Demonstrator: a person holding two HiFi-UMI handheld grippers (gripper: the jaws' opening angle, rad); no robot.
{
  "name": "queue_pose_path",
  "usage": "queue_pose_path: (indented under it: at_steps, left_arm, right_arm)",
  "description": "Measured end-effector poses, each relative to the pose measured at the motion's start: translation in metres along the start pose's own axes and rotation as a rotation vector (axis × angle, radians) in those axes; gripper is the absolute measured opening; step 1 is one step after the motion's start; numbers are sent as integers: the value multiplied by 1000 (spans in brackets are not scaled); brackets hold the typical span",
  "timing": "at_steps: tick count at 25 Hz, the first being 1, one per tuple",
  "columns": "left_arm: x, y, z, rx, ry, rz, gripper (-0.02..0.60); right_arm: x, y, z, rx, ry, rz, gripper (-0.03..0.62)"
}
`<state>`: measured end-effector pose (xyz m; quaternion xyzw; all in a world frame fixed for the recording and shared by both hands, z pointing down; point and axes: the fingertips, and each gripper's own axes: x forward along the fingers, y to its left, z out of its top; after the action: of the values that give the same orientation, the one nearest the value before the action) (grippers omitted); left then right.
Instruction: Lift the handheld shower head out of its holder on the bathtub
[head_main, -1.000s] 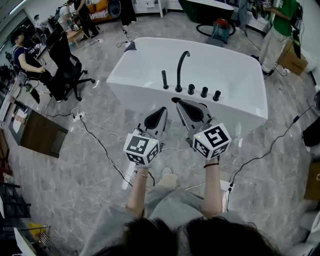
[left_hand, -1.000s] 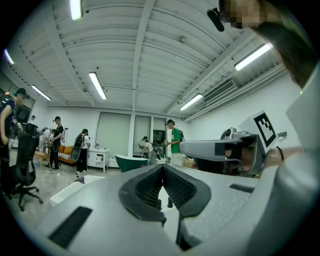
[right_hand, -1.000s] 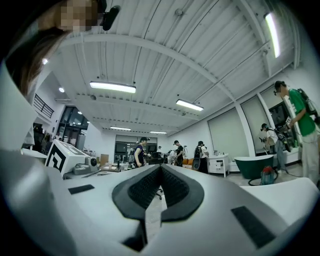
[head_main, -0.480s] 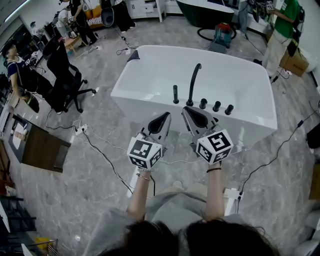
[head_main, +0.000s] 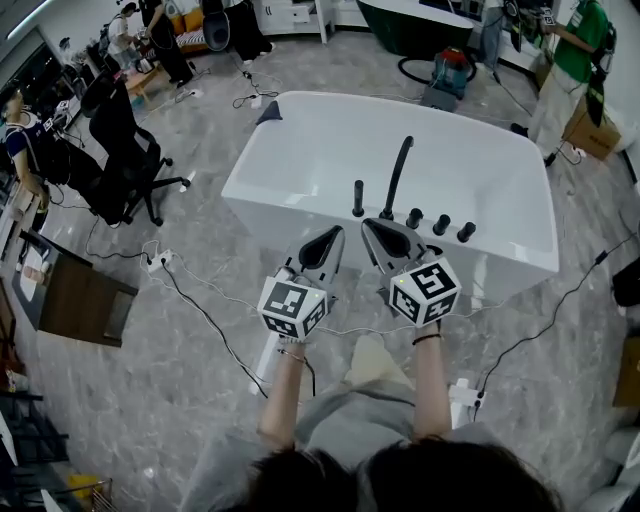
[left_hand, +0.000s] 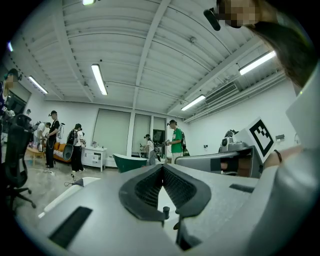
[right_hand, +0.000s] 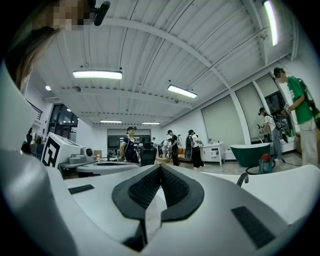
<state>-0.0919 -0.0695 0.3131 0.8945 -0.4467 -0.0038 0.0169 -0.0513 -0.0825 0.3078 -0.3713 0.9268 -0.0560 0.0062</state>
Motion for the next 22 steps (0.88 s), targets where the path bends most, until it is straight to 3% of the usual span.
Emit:
queue_pose_path:
  at_steps: [7, 15, 22]
  left_arm:
    - [38, 35, -26, -30, 64, -18, 6]
    - [104, 67, -62, -131, 96, -3, 6]
    - [140, 113, -110, -187, 166, 52, 6]
  right_arm:
    - [48, -37, -25, 38, 71, -13, 2]
    - [87, -102, -64, 71, 156, -33, 2]
    - [133, -146, -110, 106, 219, -9, 2]
